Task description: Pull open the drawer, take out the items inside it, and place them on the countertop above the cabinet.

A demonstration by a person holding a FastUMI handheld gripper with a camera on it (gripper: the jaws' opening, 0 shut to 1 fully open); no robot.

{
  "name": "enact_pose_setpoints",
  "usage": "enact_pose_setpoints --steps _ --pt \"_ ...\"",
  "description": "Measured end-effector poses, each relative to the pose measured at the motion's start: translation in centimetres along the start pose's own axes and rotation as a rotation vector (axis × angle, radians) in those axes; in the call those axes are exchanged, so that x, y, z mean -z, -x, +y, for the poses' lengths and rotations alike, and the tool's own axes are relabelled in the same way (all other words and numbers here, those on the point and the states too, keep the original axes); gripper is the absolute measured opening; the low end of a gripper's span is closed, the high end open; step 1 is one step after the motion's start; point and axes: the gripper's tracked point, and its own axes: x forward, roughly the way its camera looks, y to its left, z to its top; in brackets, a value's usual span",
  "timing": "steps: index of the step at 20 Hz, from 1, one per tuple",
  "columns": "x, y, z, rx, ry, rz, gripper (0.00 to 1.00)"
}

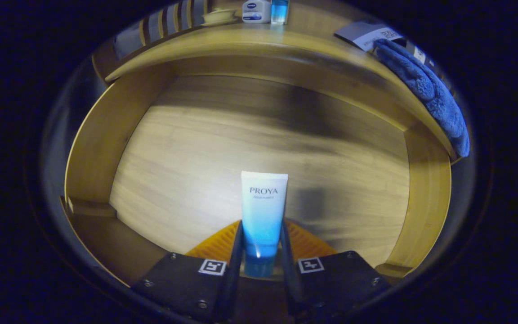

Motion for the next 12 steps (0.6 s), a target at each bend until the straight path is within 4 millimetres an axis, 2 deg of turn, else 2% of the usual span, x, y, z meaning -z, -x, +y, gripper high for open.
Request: enact_pose_setpoints --steps 4,7,12 --pt "-1.6 2.1 -0.8 -0.007 -0.054 -0.093 0.43" --pt "-3.2 4.9 -1.3 -0.026 -0.079 -0.149 0.43" --pt "-7.7 9.5 -2.1 -0.037 -0.095 -0.272 0.43"
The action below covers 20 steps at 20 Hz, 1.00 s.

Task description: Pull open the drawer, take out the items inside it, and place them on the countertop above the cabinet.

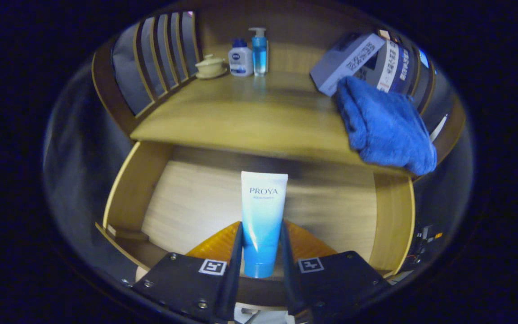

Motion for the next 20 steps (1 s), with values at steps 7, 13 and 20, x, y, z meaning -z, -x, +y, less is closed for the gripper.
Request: enact_pose_setpoints --steps 7,13,20 --pt "-8.2 -0.5 -0.6 0.0 -0.067 -0.11 0.43" --pt "-12.0 -4.7 -1.6 0.044 -0.106 -0.125 0.43" --pt "-14.3 -8.1 -2.5 0.085 -0.145 -0.178 0.43"
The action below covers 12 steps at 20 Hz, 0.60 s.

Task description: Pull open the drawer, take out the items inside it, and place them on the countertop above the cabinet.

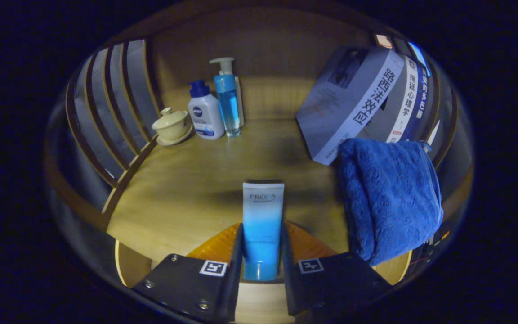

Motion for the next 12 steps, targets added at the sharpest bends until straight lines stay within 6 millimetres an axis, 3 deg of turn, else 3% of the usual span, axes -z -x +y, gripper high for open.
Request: enact_pose_setpoints --steps 7,9,11,12 --pt "-1.0 -0.9 0.8 -0.003 0.002 -0.12 0.48" --pt "-1.4 0.1 1.3 -0.022 -0.003 -0.182 0.73" --pt "-2.4 2.3 1.2 -0.025 0.017 -0.267 0.98" --pt "-2.6 4.0 1.2 -0.021 0.035 -0.309 0.99"
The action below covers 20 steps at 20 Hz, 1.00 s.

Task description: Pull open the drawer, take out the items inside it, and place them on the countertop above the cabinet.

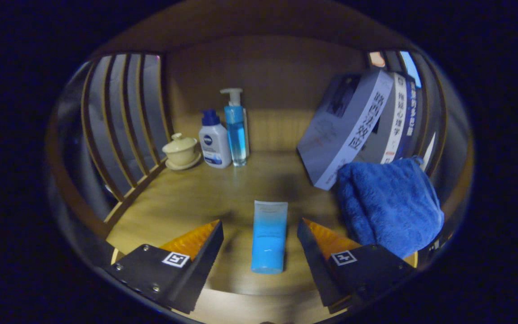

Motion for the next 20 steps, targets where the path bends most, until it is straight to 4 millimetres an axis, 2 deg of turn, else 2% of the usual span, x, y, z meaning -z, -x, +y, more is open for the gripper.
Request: enact_pose_setpoints --steps 2,5,9,11,14,18,20 --pt "-1.7 4.1 0.0 -0.002 0.033 -0.084 0.98" --pt "-2.6 10.8 0.7 -0.035 0.047 -0.18 0.98" --pt "-1.3 18.5 0.1 -0.049 0.007 -0.259 0.98" --pt "0.1 21.7 -0.8 -0.033 -0.013 -0.295 0.98" --pt "4.1 25.2 -1.7 -0.011 -0.035 -0.311 0.98" --pt "9.9 28.4 -2.5 0.041 -0.063 -0.318 0.98" --pt "12.8 29.3 -2.7 0.076 -0.066 -0.314 0.98"
